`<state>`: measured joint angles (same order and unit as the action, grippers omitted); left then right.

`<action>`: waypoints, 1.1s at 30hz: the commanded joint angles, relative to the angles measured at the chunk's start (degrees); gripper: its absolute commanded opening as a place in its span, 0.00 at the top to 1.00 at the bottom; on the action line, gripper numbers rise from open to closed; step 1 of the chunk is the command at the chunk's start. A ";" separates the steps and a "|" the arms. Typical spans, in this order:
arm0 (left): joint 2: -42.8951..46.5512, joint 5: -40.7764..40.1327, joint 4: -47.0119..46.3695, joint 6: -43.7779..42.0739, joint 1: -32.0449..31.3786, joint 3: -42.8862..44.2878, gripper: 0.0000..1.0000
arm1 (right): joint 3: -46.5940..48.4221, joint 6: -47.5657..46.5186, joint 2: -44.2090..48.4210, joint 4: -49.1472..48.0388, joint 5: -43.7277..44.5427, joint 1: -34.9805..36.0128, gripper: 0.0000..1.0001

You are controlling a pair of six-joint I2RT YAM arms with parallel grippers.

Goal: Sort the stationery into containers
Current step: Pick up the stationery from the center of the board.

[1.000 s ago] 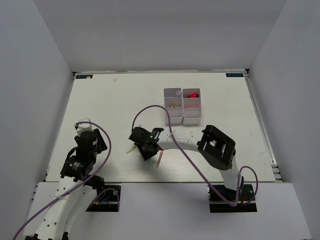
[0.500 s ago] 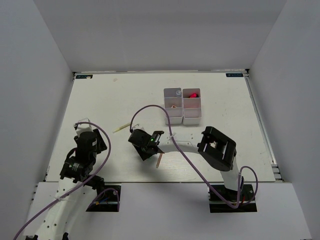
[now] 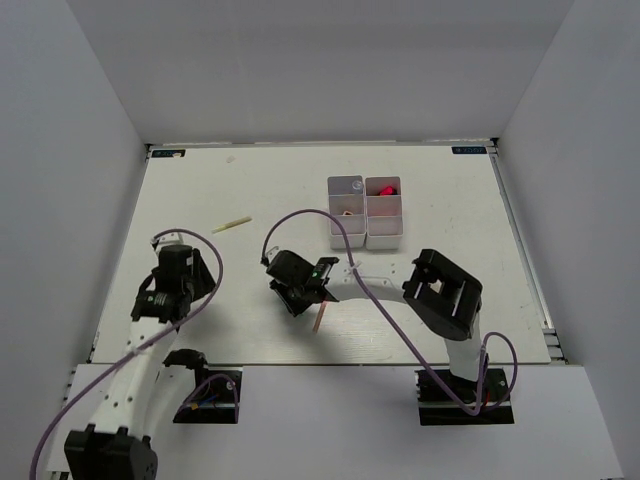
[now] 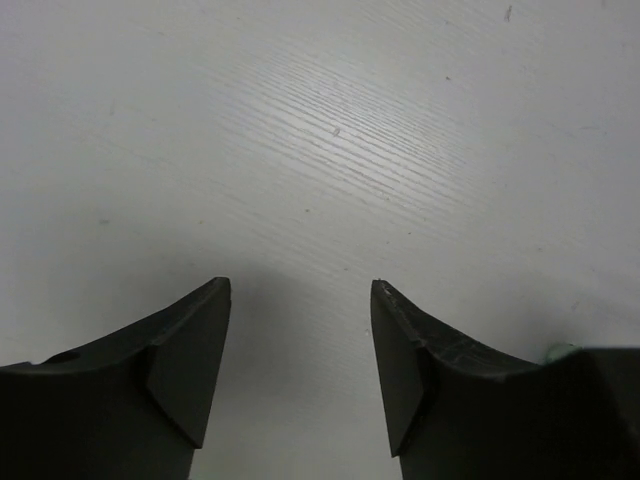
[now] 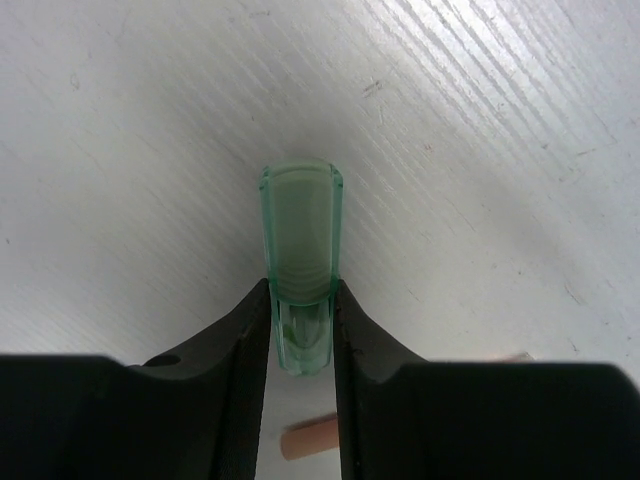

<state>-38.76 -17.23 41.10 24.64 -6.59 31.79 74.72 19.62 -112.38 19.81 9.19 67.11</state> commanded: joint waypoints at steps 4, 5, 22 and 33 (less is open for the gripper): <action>-14.83 13.37 -10.76 2.60 3.25 8.28 0.27 | -5.72 -11.42 5.75 5.95 -5.50 -3.21 1.00; -20.94 13.89 -13.39 2.60 3.25 10.64 0.30 | -5.81 -13.18 7.07 5.94 -5.59 -4.09 1.00; -91.28 7.67 -19.22 1.54 3.60 76.45 0.26 | 1.48 -32.44 35.90 13.40 -9.45 -18.15 1.00; -117.95 -1.24 -16.95 17.29 6.06 103.40 0.29 | 2.27 -27.71 37.94 22.11 -14.99 -30.72 1.00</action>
<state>-155.11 -18.06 15.03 35.94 -2.44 135.02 74.81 -9.91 -75.20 38.26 -2.11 38.00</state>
